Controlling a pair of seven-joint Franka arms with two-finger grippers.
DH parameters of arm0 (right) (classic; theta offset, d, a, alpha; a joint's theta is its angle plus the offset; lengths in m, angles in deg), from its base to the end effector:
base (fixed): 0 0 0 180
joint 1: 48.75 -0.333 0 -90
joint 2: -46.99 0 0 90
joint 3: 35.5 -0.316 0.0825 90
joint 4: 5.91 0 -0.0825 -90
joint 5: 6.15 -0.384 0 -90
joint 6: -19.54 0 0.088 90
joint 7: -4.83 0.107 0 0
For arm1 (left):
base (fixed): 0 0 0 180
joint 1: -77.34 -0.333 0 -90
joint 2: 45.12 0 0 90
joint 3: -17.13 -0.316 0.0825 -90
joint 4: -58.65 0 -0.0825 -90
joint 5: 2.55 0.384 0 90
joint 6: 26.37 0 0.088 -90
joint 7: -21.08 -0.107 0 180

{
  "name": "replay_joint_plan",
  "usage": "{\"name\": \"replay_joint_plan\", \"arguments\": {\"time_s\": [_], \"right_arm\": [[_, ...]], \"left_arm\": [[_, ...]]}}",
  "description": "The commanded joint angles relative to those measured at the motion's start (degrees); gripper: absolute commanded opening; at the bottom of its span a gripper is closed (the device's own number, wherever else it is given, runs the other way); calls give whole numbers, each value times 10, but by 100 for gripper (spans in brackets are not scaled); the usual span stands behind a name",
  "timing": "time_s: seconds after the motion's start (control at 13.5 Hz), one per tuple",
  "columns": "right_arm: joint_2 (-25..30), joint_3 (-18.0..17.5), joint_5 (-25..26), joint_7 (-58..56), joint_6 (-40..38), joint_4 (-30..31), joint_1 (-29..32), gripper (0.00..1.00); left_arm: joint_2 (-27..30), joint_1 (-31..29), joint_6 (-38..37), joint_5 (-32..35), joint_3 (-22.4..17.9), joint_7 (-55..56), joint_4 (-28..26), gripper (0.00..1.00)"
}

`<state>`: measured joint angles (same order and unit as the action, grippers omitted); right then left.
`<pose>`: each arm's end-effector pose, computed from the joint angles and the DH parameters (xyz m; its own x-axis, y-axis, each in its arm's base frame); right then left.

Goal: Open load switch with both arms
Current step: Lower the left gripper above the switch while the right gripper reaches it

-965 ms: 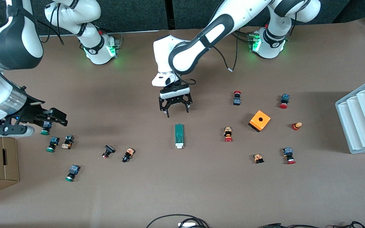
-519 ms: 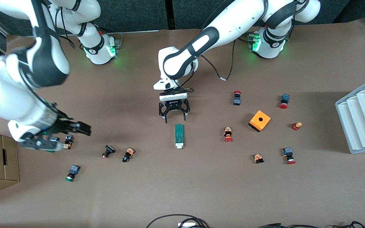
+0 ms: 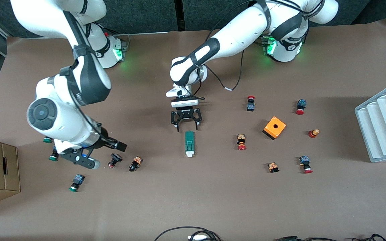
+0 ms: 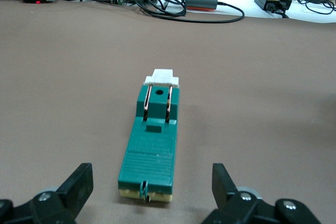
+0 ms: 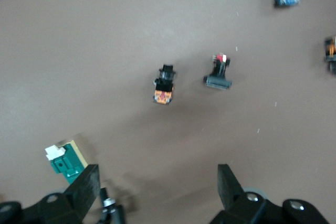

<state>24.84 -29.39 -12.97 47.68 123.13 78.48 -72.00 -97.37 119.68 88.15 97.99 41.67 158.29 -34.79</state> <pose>0.6337 0.2164 0.4544 0.8874 -0.4528 -0.0869 -0.4560 -0.8897 -0.0203 0.3479 -0.5781 0.1169 0.5036 0.1068 0.8573 0.1264 -0.9908 0.0491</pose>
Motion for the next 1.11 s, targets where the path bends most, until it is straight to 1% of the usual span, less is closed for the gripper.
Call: {"name": "replay_joint_plan", "arguments": {"time_s": [0.0, 0.15, 0.3, 0.52, 0.59, 0.67, 0.74, 0.82, 0.89, 1.04], "right_arm": [[-25, 10, -6, 139, -22, -28, -37, 100], [-76, 10, -7, 277, -20, -70, -64, 100], [-113, 10, -9, 378, -18, -94, -79, 100], [-176, 4, -11, 500, -9, -133, -92, 100], [-194, 3, -12, 537, 3, -136, -100, 99], [-211, 2, -18, 570, 15, -141, -106, 99], [-231, 4, -41, 605, 27, -149, -115, 99], [-242, 4, -67, 631, 41, -154, -118, 99], [-250, 4, -95, 662, 58, -158, -118, 99], [-271, 4, -157, 694, 83, -169, -113, 99]], "left_arm": [[-33, 13, -17, 28, -13, 17, 35, 99], [-48, 28, -43, 49, -20, 62, 36, 99], [-64, 46, -56, 85, -38, 114, 37, 99], [-69, 48, -58, 87, -39, 115, 37, 99], [-70, 50, -69, 88, -39, 113, 37, 97], [-73, 55, -75, 89, -40, 111, 37, 92], [-73, 55, -77, 90, -40, 108, 37, 88], [-72, 56, -77, 89, -41, 93, 36, 82], [-72, 56, -77, 87, -42, 57, 37, 77], [-71, 56, -77, 87, -43, 44, 39, 71]]}}
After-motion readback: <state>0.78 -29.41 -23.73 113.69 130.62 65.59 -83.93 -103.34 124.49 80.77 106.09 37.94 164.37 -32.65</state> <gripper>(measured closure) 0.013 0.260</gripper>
